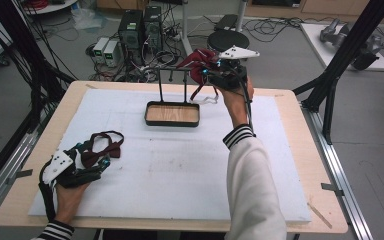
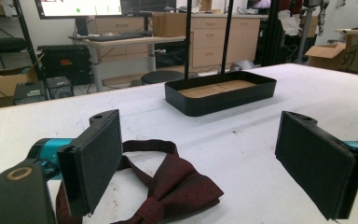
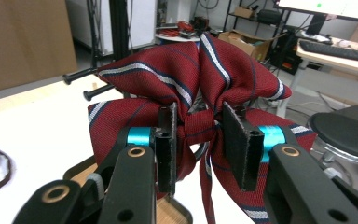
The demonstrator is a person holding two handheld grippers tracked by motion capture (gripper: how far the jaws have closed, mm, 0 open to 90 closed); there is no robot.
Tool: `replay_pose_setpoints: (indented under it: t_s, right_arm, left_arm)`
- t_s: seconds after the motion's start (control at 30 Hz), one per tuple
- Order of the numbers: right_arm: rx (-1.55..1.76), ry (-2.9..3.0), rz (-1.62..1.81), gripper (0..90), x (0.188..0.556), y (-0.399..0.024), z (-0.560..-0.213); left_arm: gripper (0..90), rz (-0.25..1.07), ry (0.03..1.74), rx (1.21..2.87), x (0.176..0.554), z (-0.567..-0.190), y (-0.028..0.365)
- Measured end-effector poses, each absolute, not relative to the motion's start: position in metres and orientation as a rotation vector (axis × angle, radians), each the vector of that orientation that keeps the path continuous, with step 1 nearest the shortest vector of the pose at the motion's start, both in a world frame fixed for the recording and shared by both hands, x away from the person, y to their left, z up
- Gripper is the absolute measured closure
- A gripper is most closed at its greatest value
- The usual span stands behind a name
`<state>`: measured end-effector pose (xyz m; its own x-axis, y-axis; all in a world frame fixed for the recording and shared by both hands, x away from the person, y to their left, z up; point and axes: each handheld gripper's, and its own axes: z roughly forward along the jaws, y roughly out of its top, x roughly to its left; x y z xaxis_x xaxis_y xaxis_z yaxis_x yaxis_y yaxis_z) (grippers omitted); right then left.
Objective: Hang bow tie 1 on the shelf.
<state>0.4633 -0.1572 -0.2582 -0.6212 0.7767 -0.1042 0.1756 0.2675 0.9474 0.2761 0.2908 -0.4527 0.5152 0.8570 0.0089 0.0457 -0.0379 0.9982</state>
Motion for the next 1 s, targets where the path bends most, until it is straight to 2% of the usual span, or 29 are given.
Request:
replay_pose_setpoints:
  t_s: [0.53, 1.0]
  right_arm:
    - [0.868, 1.955, 1.366, 67.1, 0.489, -0.132, -0.259]
    - [0.953, 1.914, 1.343, 67.1, 0.5, -0.143, -0.268]
  left_arm:
    - [15.2, 0.785, 0.829, 1.467, 0.276, -0.453, 0.291]
    - [15.2, 0.783, 0.828, 1.466, 0.276, -0.453, 0.291]
